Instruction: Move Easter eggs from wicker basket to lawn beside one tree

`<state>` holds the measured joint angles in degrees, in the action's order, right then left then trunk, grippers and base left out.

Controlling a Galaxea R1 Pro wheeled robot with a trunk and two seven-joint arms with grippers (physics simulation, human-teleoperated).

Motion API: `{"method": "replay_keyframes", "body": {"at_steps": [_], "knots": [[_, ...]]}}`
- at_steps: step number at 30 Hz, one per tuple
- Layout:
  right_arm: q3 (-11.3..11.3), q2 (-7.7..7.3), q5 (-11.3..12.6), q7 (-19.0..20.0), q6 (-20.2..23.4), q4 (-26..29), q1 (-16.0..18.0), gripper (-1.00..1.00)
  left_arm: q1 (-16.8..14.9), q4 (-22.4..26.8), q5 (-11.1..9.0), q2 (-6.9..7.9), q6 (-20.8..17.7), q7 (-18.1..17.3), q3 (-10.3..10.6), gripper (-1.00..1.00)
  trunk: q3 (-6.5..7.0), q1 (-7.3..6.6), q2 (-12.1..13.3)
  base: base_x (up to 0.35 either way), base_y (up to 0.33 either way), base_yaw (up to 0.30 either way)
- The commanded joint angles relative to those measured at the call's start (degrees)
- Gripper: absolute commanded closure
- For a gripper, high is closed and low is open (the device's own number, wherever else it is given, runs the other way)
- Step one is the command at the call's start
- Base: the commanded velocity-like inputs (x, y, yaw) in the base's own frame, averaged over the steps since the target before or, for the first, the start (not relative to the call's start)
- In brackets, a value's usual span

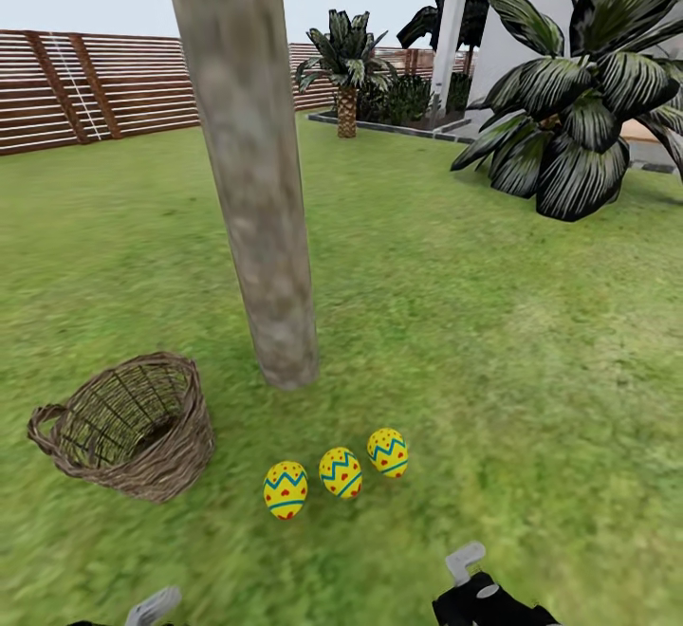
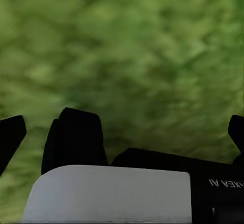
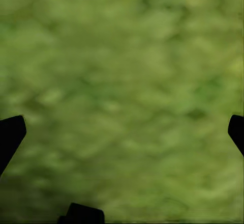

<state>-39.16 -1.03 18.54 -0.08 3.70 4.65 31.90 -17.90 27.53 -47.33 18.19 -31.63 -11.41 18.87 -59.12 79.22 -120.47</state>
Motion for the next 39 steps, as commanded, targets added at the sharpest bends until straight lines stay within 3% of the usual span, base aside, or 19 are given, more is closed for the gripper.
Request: {"method": "replay_keyframes", "body": {"at_steps": [1,7,21,25,30,36,39], "knots": [[-0.48,-0.03,0.66,-0.01,0.35,-0.08,-0.12,-1.0,-0.03,-0.27,1.03,-0.08,0.22,-0.1,0.21,-1.0,0.14,-0.23,0.4,0.0,0.0,0.0],[-0.48,-0.02,0.87,-0.01,0.35,-0.33,-0.31,-1.0,-0.03,-3.42,3.2,-1.67,4.2,-0.07,0.2,-1.0,1.22,-1.55,2.8,0.0,0.0,0.0],[-0.53,0.06,0.91,0.24,0.39,-1.72,-1.06,-1.0,-0.03,-5.88,3.28,-2.1,4.69,-0.02,0.2,-1.0,3.74,-4.63,8.42,0.0,0.0,0.0],[-0.48,0.02,0.97,0.25,0.57,-1.85,-2.03,-1.0,-0.03,-7.57,3.52,-2.82,5.04,-0.02,0.2,-1.0,4.45,-5.51,10.02,0.0,0.0,0.0],[-0.49,0.0,0.98,0.26,0.47,-1.84,-3.58,-1.0,-0.03,-10.36,4.9,-3.41,5.7,-0.02,0.19,-1.0,5.35,-6.6,12.03,0.0,0.0,0.0],[-0.53,-0.02,0.9,0.26,0.35,-1.87,-4.78,-1.0,-0.03,-15.29,5.47,-4.66,11.71,-0.02,0.2,-1.0,6.43,-7.92,14.44,0.0,0.0,0.0],[-0.56,-0.14,0.83,0.26,0.33,-2.07,-5.18,-1.0,-0.03,-16.06,5.49,-4.84,12.27,-0.02,0.17,-1.0,6.97,-8.58,15.64,0.0,0.0,0.0]]}}
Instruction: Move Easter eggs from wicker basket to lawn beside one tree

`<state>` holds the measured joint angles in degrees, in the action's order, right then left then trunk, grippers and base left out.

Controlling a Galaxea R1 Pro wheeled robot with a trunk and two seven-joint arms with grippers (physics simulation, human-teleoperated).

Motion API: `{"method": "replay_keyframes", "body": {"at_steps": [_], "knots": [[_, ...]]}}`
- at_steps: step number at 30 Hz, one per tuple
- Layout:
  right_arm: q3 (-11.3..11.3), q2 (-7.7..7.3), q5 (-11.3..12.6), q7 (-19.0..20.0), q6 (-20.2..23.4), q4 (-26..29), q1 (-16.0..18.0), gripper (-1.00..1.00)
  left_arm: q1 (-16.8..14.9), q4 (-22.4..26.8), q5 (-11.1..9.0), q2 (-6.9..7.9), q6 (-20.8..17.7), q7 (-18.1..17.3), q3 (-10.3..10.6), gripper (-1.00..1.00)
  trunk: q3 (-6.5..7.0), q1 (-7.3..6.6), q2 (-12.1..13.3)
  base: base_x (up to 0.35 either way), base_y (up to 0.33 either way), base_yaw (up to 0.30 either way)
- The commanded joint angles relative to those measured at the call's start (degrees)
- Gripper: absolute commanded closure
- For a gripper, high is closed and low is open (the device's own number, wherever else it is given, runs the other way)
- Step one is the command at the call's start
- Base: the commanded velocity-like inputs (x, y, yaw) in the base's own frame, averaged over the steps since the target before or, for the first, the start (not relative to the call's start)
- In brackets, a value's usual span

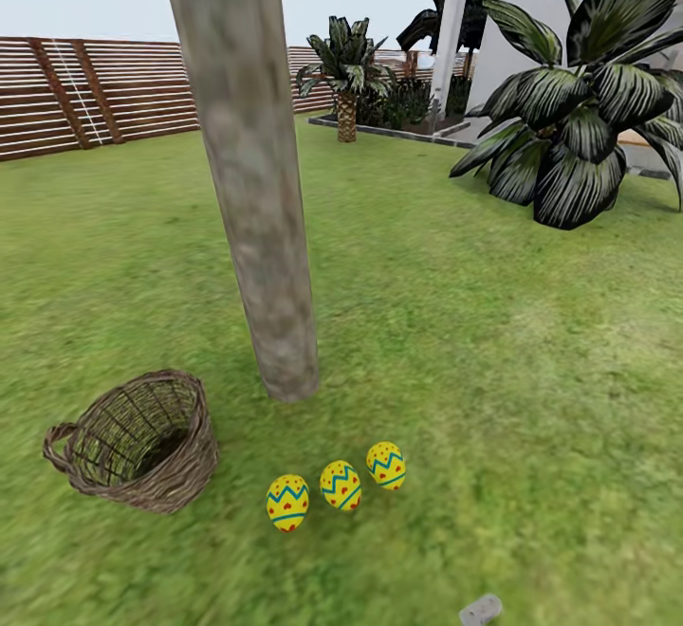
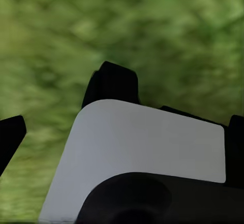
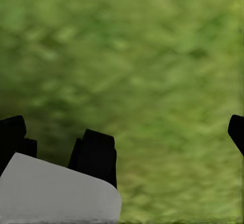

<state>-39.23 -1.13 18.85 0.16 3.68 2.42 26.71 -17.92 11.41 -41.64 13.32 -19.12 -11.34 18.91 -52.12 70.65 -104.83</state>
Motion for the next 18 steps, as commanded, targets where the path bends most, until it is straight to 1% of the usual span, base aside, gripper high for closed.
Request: {"method": "replay_keyframes", "body": {"at_steps": [1,6,12,17,18], "knots": [[-0.49,-0.07,0.38,0.02,0.32,-0.1,-0.29,-1.0,-0.01,-0.11,-0.2,-0.01,-0.15,-0.09,0.15,-1.0,0.15,-0.23,0.4,0.0,0.0,0.0],[-0.49,-0.12,0.13,-0.39,0.28,-0.6,-0.97,-1.0,-0.01,-0.99,-0.19,-0.05,0.02,-0.09,0.13,-1.0,1.04,-1.33,2.4,0.0,0.0,0.0],[-0.49,-0.21,0.55,-0.51,0.28,-0.74,-1.22,-1.0,-0.01,-1.14,-0.27,-0.1,0.04,-0.09,0.09,-1.0,2.12,-2.65,4.81,0.0,0.0,0.0],[-0.49,-0.11,0.57,-0.5,0.28,-0.75,-1.53,-1.0,-0.01,-1.38,-0.28,-0.7,0.06,-0.09,0.08,-1.0,3.02,-3.75,6.82,0.0,0.0,0.0],[-0.49,-0.15,0.57,-0.49,0.28,-0.75,-1.84,-1.0,-0.01,-2.21,-0.25,-1.0,0.5,-0.09,0.08,-1.0,3.2,-3.97,7.22,0.0,0.0,0.0]]}}
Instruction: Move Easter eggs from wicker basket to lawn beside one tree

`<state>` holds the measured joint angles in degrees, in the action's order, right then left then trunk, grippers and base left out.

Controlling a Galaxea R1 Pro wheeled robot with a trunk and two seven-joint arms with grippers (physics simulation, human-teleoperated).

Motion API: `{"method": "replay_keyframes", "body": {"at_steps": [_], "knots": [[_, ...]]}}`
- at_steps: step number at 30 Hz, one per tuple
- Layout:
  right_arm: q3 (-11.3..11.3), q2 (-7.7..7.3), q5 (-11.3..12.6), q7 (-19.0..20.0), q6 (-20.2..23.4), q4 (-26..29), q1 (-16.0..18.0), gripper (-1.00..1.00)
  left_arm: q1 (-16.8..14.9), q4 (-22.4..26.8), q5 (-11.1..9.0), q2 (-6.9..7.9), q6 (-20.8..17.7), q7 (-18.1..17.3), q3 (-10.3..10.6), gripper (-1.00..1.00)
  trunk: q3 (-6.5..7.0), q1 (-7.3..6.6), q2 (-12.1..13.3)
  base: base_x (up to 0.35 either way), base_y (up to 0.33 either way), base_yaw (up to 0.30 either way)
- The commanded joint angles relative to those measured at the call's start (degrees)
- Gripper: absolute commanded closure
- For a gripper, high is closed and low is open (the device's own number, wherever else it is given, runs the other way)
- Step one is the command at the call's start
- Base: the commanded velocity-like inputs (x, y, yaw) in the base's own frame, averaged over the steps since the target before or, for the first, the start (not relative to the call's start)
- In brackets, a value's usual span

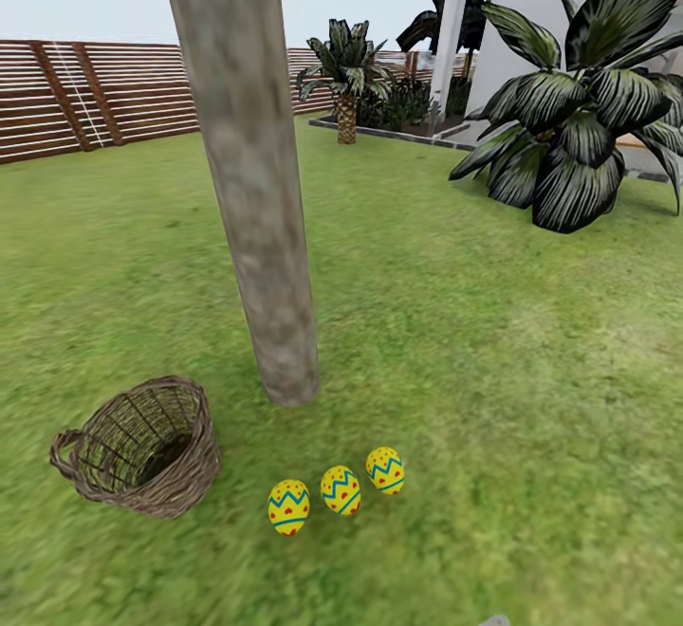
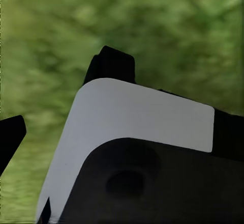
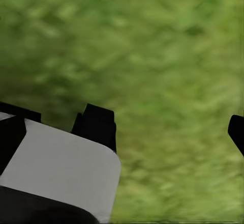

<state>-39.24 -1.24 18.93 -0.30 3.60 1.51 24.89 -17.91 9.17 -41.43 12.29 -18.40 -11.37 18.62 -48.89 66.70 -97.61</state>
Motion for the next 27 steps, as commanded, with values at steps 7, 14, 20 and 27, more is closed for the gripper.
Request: {"method": "replay_keyframes", "body": {"at_steps": [7,14,20,27], "knots": [[-0.49,-0.28,0.42,-0.02,0.36,0.1,-0.69,-1.0,-0.02,-3.14,-0.49,-1.13,4.62,-0.05,0.36,-1.0,1.22,-1.55,2.8,0.0,0.0,0.0],[-0.49,-0.25,0.41,-0.02,0.36,-1.51,-1.03,-1.0,-0.02,-4.29,-0.49,-1.47,5.09,-0.06,0.36,-1.0,2.48,-3.09,5.61,0.0,0.0,0.0],[-0.49,-0.25,0.37,-0.04,0.36,-1.68,-1.38,-1.0,-0.02,-4.35,-0.49,-1.48,5.11,-0.06,0.36,-1.0,3.56,-4.41,8.02,0.0,0.0,0.0],[-0.49,-0.22,0.22,-0.03,0.36,-1.66,-1.41,-1.0,-0.02,-4.74,-0.52,-1.53,5.13,-0.06,0.36,-1.0,4.82,-5.94,10.83,0.0,0.0,0.0]]}}
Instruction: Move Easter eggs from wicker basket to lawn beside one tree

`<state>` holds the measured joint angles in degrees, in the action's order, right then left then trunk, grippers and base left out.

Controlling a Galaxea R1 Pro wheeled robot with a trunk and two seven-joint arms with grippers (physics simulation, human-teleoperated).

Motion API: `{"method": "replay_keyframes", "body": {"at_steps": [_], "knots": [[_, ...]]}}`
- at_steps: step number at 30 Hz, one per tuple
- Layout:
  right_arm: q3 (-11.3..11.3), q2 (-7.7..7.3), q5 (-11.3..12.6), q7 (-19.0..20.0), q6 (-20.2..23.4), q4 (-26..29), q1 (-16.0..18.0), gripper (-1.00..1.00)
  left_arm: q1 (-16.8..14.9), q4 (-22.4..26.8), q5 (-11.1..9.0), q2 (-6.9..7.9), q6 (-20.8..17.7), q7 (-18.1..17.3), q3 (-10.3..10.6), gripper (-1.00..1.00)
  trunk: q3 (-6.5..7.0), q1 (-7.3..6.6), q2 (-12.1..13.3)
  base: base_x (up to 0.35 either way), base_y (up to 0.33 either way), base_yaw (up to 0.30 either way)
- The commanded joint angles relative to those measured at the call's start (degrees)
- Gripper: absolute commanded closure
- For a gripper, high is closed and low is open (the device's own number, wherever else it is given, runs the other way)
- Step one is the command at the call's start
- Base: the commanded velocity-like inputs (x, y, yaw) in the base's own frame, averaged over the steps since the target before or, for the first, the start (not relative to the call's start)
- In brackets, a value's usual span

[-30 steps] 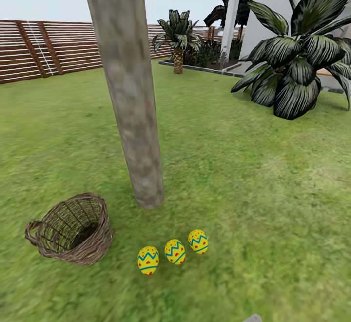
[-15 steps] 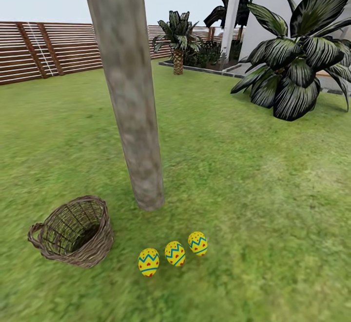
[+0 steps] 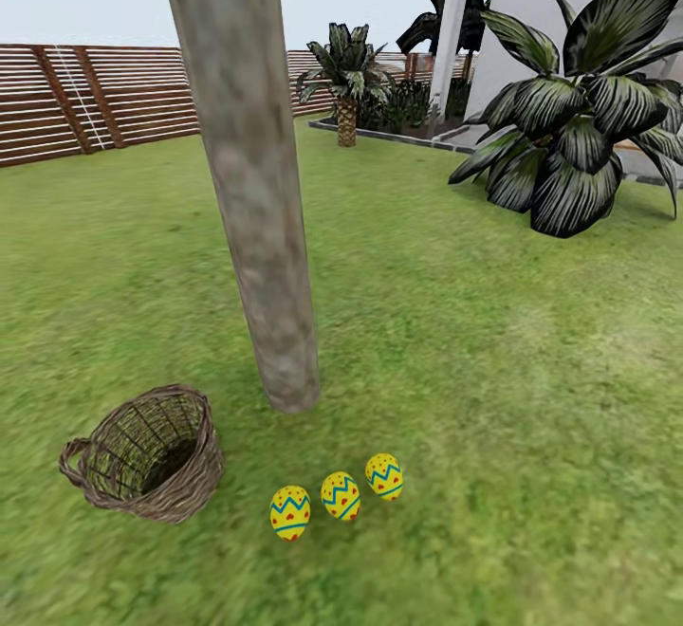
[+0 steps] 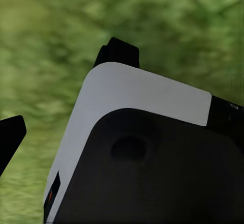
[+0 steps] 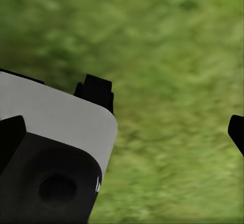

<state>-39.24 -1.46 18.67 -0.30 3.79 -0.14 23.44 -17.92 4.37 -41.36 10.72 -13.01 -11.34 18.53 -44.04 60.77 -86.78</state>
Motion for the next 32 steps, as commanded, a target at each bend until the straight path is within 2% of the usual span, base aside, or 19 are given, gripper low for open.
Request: {"method": "replay_keyframes", "body": {"at_steps": [1,12,32], "knots": [[-0.49,-0.01,0.48,-0.02,0.16,-0.02,0.03,-1.0,-0.01,0.05,-0.63,0.02,-0.27,-0.09,0.46,-1.0,0.15,-0.23,0.4,0.0,0.0,0.0],[-0.49,-0.03,0.43,-0.02,0.16,-0.04,0.03,-1.0,-0.01,-2.24,-0.97,0.13,-0.3,-0.09,0.32,-1.0,0.15,-0.23,0.4,0.0,0.0,0.0],[-0.49,-0.03,0.4,-0.03,0.16,-0.02,0.03,-1.0,-0.01,-3.31,-0.76,0.18,-0.34,-0.08,0.37,-1.0,0.15,-0.23,0.4,0.0,0.0,0.0]]}}
